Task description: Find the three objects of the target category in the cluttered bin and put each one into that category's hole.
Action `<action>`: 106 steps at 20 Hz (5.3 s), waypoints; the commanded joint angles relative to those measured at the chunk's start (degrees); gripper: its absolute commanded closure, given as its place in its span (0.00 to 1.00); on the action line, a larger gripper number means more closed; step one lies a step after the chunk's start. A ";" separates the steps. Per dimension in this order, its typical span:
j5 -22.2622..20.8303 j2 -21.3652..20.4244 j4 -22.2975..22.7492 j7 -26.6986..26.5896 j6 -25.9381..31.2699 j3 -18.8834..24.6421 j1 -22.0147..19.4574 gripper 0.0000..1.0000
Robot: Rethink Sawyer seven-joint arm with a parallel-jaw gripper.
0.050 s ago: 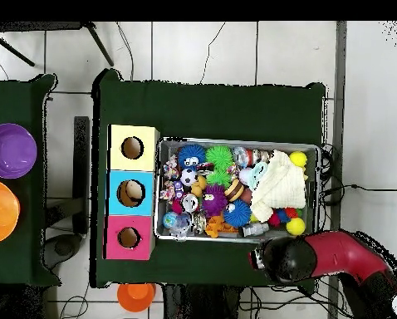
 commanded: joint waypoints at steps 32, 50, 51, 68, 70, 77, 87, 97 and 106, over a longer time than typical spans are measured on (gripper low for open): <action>-6.19 24.32 -27.74 -37.80 -4.23 16.31 -8.93 0.00; -10.76 26.12 -32.51 -44.18 -2.81 5.66 -3.83 0.00; -10.64 26.34 -32.54 -44.10 -2.61 5.39 -3.58 0.00; -8.76 25.39 -30.95 -44.89 -1.21 3.48 -1.89 1.00; -7.70 23.37 -28.27 -42.78 -1.92 3.93 -2.37 1.00; 0.91 8.74 -12.20 -35.74 -1.61 8.34 -5.34 1.00; 8.62 -4.23 3.06 -23.49 -8.69 9.58 -2.89 1.00; 17.80 -14.12 11.80 -13.70 -15.98 7.69 4.47 1.00; 22.45 -15.37 12.57 -11.42 -22.50 1.09 12.72 1.00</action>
